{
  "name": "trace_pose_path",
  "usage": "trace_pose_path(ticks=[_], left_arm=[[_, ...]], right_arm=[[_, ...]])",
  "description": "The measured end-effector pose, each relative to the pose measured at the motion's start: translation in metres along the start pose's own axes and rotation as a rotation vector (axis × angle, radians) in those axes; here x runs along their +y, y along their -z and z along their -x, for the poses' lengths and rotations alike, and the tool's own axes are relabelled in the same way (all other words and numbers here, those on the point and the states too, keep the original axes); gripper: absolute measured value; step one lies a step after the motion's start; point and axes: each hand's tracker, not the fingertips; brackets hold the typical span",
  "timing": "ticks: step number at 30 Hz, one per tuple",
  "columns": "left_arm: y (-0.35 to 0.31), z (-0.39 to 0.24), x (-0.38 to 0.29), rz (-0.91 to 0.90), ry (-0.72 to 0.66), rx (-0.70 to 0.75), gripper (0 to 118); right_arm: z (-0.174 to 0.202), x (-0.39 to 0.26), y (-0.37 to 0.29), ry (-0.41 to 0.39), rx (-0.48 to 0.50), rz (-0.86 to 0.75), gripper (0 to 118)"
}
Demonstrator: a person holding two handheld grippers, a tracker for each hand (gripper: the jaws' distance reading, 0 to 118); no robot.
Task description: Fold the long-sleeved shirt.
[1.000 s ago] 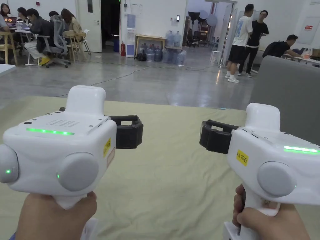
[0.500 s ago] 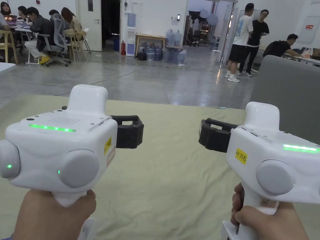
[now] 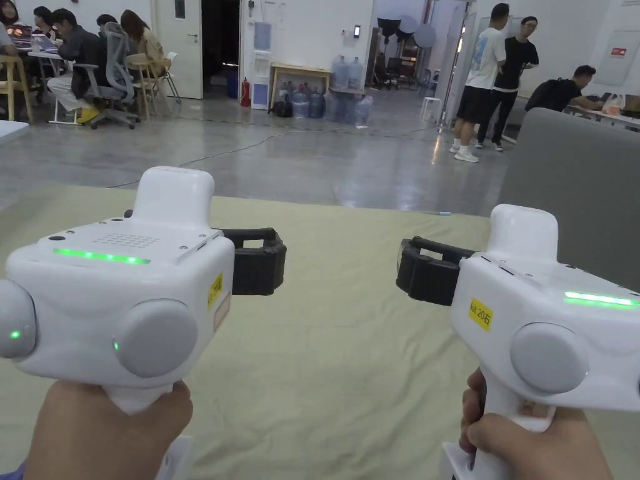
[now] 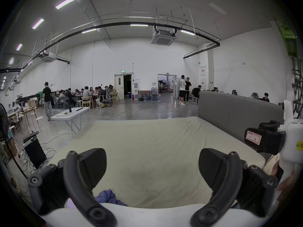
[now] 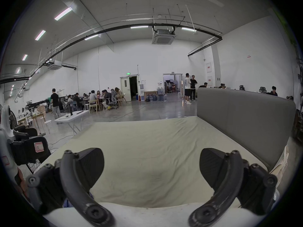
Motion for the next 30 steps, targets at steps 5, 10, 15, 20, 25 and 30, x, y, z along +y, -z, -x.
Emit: trace_pose_path(ticks=[5,10,15,20,25,30], left_arm=[[0.007,0.005,-0.008,0.023,-0.030,-0.092,7],[0.001,0.004,-0.025,-0.017,-0.003,-0.209,2],[0.002,0.028,-0.025,0.023,0.020,-0.141,1],[0.000,0.126,-0.042,0.227,-0.082,0.085,1],[-0.004,0.212,-0.097,0.451,-0.124,0.207,1],[0.031,0.236,-0.173,0.655,-0.172,0.201,53]], right_arm=[[0.005,-0.008,0.001,-0.038,-0.041,-0.004,0],[0.002,-0.022,0.002,0.001,-0.023,-0.014,0],[0.027,-0.026,0.017,0.006,0.064,0.027,0],[0.110,-0.051,0.018,0.021,0.381,0.112,0],[0.150,-0.079,0.010,-0.032,0.613,0.170,0],[0.155,-0.093,0.008,-0.149,0.622,0.181,0]])
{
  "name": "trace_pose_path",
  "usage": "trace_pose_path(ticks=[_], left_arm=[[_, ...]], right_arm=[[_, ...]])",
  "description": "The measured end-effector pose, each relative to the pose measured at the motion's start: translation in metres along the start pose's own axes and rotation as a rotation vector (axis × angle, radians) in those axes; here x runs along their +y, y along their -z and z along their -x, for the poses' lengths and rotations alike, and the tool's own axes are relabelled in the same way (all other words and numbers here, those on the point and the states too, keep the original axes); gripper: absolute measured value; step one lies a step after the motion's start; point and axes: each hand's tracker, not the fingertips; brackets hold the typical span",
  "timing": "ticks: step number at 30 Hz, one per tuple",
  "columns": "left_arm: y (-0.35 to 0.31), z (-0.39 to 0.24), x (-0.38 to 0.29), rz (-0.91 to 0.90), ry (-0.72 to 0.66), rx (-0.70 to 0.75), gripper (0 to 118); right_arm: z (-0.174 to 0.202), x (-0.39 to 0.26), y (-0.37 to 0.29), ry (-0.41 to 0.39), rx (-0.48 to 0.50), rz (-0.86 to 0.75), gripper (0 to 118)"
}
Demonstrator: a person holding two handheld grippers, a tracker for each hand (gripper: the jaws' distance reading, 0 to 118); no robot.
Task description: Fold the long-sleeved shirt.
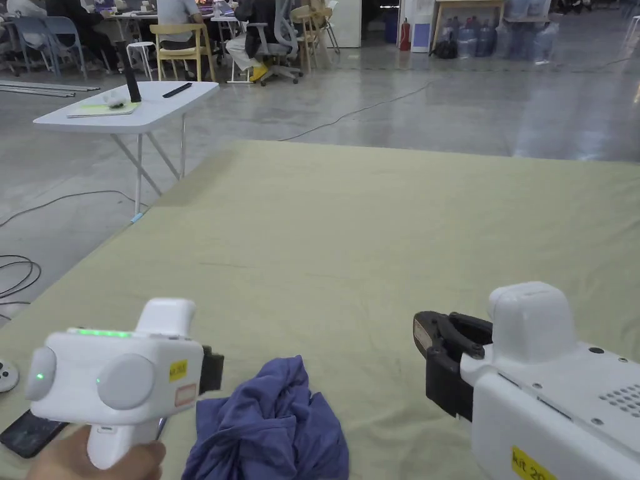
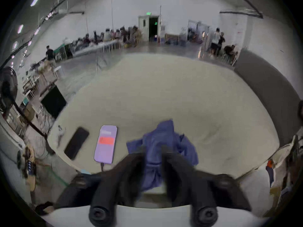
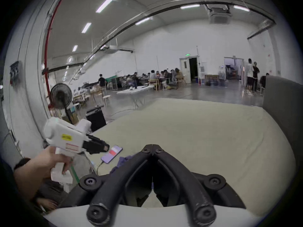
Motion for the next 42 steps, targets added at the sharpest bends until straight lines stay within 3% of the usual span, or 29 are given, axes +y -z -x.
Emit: trace_pose_path(ticks=[1,2,9,10,11,12,13,16,18,21,24,27,29,31,34,37,40,41,42], left_arm=[[0.017,0.002,-0.006,0.050,-0.016,-0.012,92],[0.033,0.000,-0.011,0.108,-0.027,-0.046,115],[0.108,-0.005,-0.028,0.187,-0.127,-0.096,118],[0.114,-0.003,-0.028,0.203,-0.135,-0.094,112],[0.118,-0.004,-0.025,0.223,-0.136,-0.079,92],[0.122,-0.006,-0.021,0.234,-0.147,-0.069,42],[0.120,-0.006,-0.017,0.256,-0.202,-0.084,14],[0.095,-0.011,0.010,0.175,-0.289,-0.276,12],[0.061,-0.032,0.041,0.105,-0.236,-0.342,12],[0.003,-0.071,0.095,-0.026,-0.176,-0.490,12],[-0.047,-0.112,0.136,-0.113,-0.203,-0.727,12],[-0.080,-0.169,0.163,-0.167,-0.097,-0.805,12],[-0.085,-0.212,0.171,-0.183,-0.044,-0.837,11],[-0.072,-0.258,0.173,-0.150,0.012,-0.853,12],[-0.026,-0.325,0.158,-0.034,0.046,-0.848,11],[0.040,-0.395,0.120,0.135,0.108,-0.787,12],[0.118,-0.448,0.064,0.352,0.115,-0.732,12],[0.140,-0.458,0.044,0.418,0.101,-0.725,14],[0.154,-0.463,0.026,0.451,0.078,-0.732,39]], right_arm=[[-0.002,-0.001,-0.001,-0.013,-0.008,0.009,0],[-0.004,-0.002,-0.002,-0.019,-0.014,0.017,0],[-0.026,-0.013,-0.011,-0.013,-0.073,0.070,0],[-0.028,-0.015,-0.011,-0.012,-0.089,0.076,0],[-0.031,-0.016,-0.011,-0.009,-0.109,0.084,0],[-0.033,-0.016,-0.011,-0.004,-0.126,0.088,0],[-0.036,-0.017,-0.012,0.006,-0.139,0.091,0],[-0.049,-0.016,-0.013,0.047,-0.227,0.096,0],[-0.062,-0.012,-0.017,0.094,-0.285,0.085,0],[-0.087,-0.001,-0.032,0.211,-0.282,0.047,0],[-0.101,0.021,-0.056,0.172,-0.216,0.024,0],[-0.110,0.043,-0.096,0.155,-0.249,-0.117,0],[-0.122,0.058,-0.122,0.192,-0.169,-0.127,0],[-0.133,0.066,-0.145,0.255,-0.164,-0.194,0],[-0.134,0.066,-0.175,0.153,-0.343,-0.276,0],[-0.140,0.054,-0.192,0.135,-0.470,-0.285,0],[-0.157,0.035,-0.199,0.185,-0.446,-0.228,0],[-0.165,0.026,-0.197,0.202,-0.448,-0.197,0],[-0.169,0.019,-0.196,0.209,-0.452,-0.173,0]])
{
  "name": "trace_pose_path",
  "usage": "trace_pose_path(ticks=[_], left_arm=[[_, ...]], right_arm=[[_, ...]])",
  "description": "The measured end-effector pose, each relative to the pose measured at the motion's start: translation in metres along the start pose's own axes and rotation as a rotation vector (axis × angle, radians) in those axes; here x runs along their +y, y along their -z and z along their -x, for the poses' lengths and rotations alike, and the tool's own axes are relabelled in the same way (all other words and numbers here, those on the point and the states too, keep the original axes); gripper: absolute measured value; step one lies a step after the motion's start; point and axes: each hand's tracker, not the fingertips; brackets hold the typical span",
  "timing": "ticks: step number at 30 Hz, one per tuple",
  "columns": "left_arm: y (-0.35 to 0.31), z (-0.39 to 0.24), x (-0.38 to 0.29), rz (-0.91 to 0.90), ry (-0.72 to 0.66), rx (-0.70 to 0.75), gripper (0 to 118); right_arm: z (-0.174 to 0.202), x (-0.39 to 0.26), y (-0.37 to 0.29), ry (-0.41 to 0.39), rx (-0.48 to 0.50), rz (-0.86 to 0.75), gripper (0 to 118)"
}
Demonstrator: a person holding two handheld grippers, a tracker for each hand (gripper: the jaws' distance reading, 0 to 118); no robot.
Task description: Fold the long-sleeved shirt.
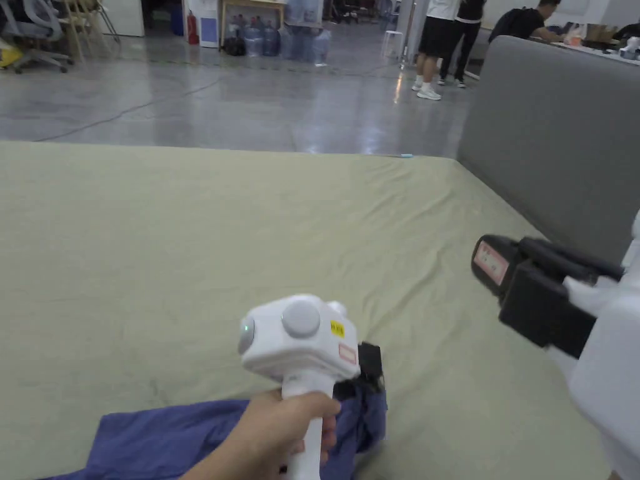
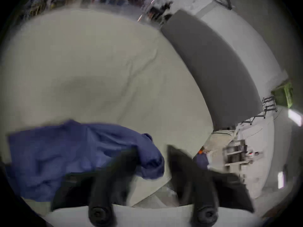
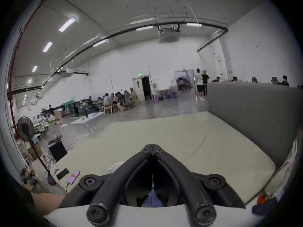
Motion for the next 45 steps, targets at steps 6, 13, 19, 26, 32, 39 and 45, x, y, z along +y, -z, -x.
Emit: trace_pose_path(ticks=[6,13,19,26,32,39,45], left_arm=[[-0.051,0.021,-0.002,-0.167,-0.183,-0.551,110],[-0.233,0.058,-0.048,-0.427,0.165,0.040,64],[-0.226,0.149,-0.096,-0.231,0.053,0.296,3],[-0.192,0.225,-0.027,-0.270,0.007,0.533,34],[-0.120,0.292,0.003,-0.092,-0.131,0.546,65],[-0.100,0.284,-0.003,-0.041,-0.050,0.560,88],[-0.125,0.262,-0.007,-0.121,-0.114,0.495,3]], right_arm=[[-0.018,-0.026,0.008,0.081,0.054,0.059,0],[-0.010,-0.056,0.038,0.155,0.103,0.168,0],[0.005,-0.114,0.078,0.233,0.118,0.371,0],[0.014,-0.133,0.103,0.263,0.132,0.472,0],[0.005,-0.144,0.111,0.221,0.094,0.549,0],[-0.010,-0.159,0.124,0.221,0.036,0.621,0],[-0.017,-0.163,0.140,0.206,-0.048,0.649,0]])
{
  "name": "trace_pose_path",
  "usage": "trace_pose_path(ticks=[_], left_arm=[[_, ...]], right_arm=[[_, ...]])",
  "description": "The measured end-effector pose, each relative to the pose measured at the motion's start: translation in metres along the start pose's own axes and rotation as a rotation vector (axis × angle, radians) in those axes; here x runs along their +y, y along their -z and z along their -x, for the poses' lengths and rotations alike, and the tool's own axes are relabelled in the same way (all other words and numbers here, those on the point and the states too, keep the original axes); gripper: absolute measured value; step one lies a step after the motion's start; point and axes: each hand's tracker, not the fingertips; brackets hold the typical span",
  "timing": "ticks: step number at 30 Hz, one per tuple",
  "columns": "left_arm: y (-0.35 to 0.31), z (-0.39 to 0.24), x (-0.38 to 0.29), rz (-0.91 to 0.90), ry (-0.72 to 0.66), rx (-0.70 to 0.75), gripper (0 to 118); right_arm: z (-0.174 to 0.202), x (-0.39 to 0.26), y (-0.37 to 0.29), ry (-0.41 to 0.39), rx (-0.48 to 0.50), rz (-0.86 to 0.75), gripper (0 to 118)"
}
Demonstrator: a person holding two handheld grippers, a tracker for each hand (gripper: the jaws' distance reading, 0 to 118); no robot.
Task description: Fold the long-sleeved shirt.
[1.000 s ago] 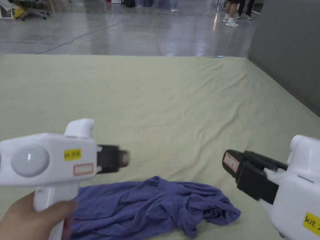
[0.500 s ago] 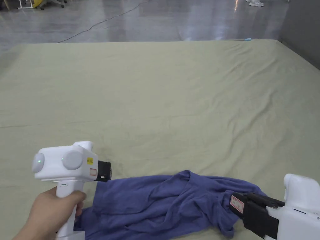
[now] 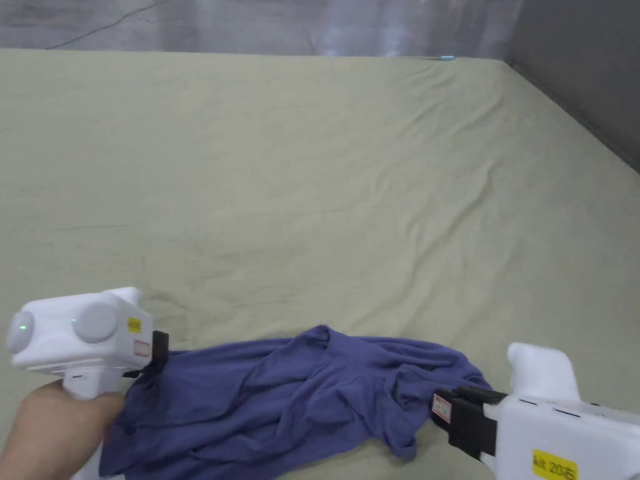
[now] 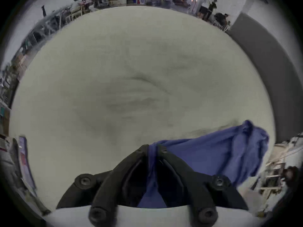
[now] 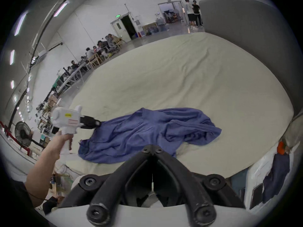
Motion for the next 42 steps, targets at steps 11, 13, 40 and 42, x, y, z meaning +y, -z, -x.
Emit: trace_pose_path(ticks=[11,13,40,42], left_arm=[[-0.102,-0.002,-0.001,-0.130,-0.128,-0.302,3],[-0.112,-0.006,0.000,-0.138,-0.126,-0.319,3],[-0.293,-0.011,0.130,-0.430,-0.093,-0.356,2],[-0.321,-0.013,0.164,-0.479,-0.071,-0.368,1]], right_arm=[[-0.051,0.064,0.101,0.199,-0.017,0.146,116],[-0.047,0.065,0.124,0.194,-0.043,0.233,116],[0.033,0.263,-0.143,-0.298,-0.202,-0.393,0],[0.049,0.303,-0.156,-0.334,-0.248,-0.439,0]])
